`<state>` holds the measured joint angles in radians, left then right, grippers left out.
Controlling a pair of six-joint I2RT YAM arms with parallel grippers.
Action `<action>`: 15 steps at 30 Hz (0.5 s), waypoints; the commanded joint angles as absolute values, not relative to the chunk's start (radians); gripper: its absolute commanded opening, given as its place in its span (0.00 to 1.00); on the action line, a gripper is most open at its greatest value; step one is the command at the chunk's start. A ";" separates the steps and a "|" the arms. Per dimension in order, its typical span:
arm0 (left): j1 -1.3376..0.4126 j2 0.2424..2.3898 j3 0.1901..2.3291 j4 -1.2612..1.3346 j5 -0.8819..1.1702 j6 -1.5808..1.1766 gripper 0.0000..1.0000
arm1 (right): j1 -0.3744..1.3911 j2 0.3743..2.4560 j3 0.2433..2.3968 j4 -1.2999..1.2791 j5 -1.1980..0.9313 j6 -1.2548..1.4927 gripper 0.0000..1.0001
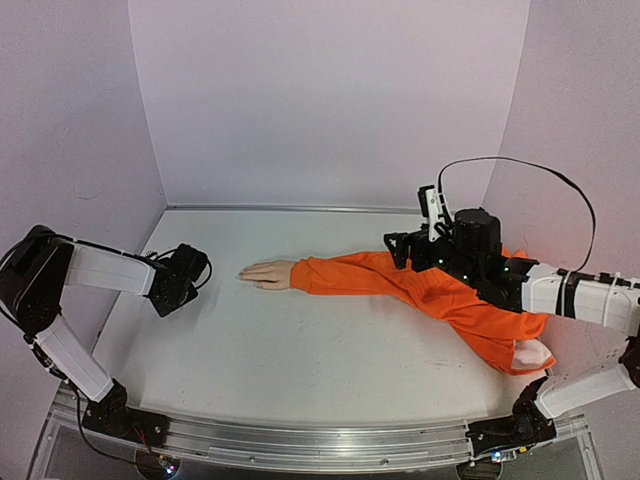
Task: Paint the nails
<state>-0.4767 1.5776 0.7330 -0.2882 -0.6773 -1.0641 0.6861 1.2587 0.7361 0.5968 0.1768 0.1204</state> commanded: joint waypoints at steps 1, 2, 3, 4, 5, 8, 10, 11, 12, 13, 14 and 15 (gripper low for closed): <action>-0.472 1.497 0.761 -0.285 -0.654 -0.993 0.65 | 0.600 1.193 0.730 0.588 0.203 0.175 0.98; -0.472 1.471 0.761 -0.285 -0.648 -0.971 0.71 | 0.572 1.187 0.731 0.573 0.193 0.182 0.98; -0.473 1.442 0.760 -0.283 -0.643 -0.945 0.76 | 0.540 1.183 0.732 0.554 0.183 0.190 0.98; -0.472 1.411 0.762 -0.282 -0.642 -0.911 0.80 | 0.508 1.177 0.733 0.533 0.173 0.196 0.98; -0.470 1.378 0.763 -0.277 -0.639 -0.873 0.84 | 0.457 1.169 0.732 0.511 0.158 0.204 0.98; -0.444 1.278 0.763 -0.216 -0.571 -0.681 0.96 | 0.320 1.128 0.714 0.474 0.073 0.215 0.98; -0.401 1.210 0.767 -0.138 -0.442 -0.511 0.99 | 0.230 1.106 0.708 0.448 0.018 0.221 0.98; -0.374 1.186 0.776 -0.114 -0.374 -0.448 0.99 | 0.187 1.100 0.708 0.434 -0.005 0.220 0.98; -0.326 1.167 0.792 -0.099 -0.314 -0.392 0.99 | 0.150 1.094 0.706 0.423 -0.040 0.217 0.98; -0.287 1.152 0.810 -0.094 -0.256 -0.352 1.00 | 0.117 1.088 0.705 0.417 -0.069 0.212 0.98; -0.248 1.137 0.825 -0.093 -0.217 -0.320 0.99 | 0.099 1.081 0.704 0.413 -0.080 0.204 0.98; -0.209 1.119 0.835 -0.084 -0.172 -0.293 0.99 | 0.094 1.073 0.704 0.409 -0.071 0.198 0.98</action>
<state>-0.3298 1.1824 0.7536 -0.1883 -0.3965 -0.5446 0.1486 1.1198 0.7033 0.4335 0.0288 0.2005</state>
